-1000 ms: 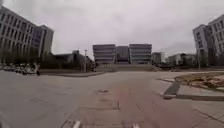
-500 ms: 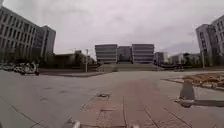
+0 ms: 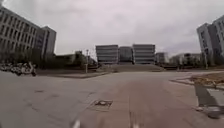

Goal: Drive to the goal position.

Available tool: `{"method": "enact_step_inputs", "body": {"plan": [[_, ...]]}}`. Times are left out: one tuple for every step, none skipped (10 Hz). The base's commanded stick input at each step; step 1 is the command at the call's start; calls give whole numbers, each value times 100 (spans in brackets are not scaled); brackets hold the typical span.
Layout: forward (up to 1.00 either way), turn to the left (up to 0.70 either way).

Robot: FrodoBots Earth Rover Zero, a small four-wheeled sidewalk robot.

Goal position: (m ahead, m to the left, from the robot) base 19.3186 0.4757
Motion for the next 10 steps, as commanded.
{"method": "enact_step_inputs", "body": {"plan": [[100,-36],[100,-36],[100,-36],[100,-16],[100,0],[100,0],[100,0],[100,0],[100,0],[100,0]]}}
